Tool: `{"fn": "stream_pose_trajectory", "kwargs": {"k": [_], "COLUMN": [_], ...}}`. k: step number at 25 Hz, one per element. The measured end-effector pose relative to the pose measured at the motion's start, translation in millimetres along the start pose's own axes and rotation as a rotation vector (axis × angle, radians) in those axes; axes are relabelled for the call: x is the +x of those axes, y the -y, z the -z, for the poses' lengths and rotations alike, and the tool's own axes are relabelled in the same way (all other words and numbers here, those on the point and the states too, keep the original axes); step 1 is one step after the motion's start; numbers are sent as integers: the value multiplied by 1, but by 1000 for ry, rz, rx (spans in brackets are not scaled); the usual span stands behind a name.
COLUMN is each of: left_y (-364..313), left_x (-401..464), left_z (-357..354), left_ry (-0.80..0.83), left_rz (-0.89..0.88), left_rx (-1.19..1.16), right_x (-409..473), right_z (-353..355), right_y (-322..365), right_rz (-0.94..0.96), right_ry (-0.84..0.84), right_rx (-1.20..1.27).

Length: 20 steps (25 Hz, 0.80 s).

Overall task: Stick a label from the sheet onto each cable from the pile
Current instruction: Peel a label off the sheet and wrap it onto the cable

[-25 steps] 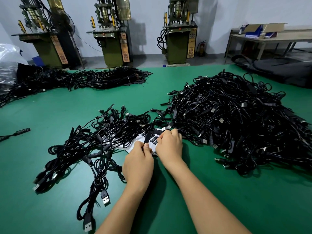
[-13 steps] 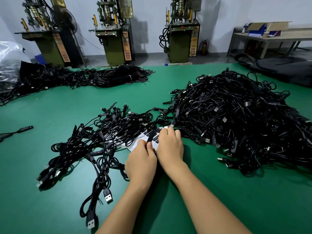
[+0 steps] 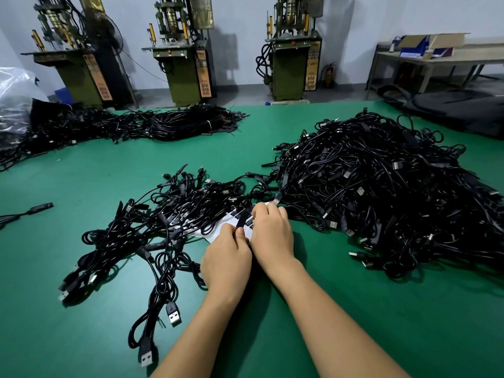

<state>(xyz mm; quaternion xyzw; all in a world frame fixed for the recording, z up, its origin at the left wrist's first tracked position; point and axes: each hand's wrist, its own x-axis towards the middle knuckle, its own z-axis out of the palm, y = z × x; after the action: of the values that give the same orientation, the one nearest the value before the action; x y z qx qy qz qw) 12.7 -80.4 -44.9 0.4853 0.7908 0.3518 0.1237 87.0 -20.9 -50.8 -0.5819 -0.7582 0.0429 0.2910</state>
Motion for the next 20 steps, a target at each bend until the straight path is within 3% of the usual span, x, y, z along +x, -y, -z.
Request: {"fn": "stream_pose_trajectory", "kwargs": {"k": [4,11,15,18,20], "left_y": [-1,-2,-4,-9,-11], "left_x": [0,1,-6,-12,-13], "left_z": [0,2,4,2,0], "left_ry": [5,-2,-12,128,237], "left_rz": [2,-1,-207,-389,-381], "left_rx": [7,3,-30,-133,-218], "right_x": [1,-8,-22,-37,-44], "right_z": [2,32,66,76,75], "right_y": [-3,-19,-50,-62,-62], "right_rz": [-42,-385,-498,-539,-537], "right_ry": [-11,-62,-30,-32,-63], "right_rx": [101,551,872,1006,1098]}}
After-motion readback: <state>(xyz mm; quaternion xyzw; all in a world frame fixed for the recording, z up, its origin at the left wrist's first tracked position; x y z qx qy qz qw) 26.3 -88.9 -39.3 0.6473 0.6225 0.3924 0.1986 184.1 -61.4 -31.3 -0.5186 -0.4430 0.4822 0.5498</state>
